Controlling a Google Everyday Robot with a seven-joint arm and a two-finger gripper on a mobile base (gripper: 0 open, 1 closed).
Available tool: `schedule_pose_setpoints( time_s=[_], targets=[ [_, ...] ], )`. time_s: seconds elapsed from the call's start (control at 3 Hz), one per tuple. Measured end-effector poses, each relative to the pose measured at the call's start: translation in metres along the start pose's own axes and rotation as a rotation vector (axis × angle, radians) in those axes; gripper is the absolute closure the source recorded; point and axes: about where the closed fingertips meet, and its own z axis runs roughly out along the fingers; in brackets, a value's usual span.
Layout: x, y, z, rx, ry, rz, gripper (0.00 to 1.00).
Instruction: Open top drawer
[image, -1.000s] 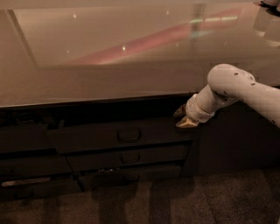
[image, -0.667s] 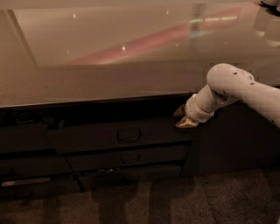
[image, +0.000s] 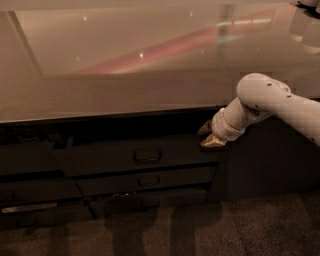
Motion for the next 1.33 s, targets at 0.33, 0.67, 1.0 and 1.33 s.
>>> schedule_pose_setpoints(
  time_s=[0.33,0.67,1.0,1.33],
  targets=[
    [-0.0008,0.0065,0.0006,-0.003,-0.001,-0.003,1.0],
    [-0.0014,0.0064,-0.0009,-0.002,-0.001,-0.004,1.0],
    [-0.0022,0.0124,-0.001,-0.003,-0.001,-0.007,1.0],
    [-0.0024,0.0123,-0.0013,-0.003,-0.001,-0.007,1.0]
  ],
)
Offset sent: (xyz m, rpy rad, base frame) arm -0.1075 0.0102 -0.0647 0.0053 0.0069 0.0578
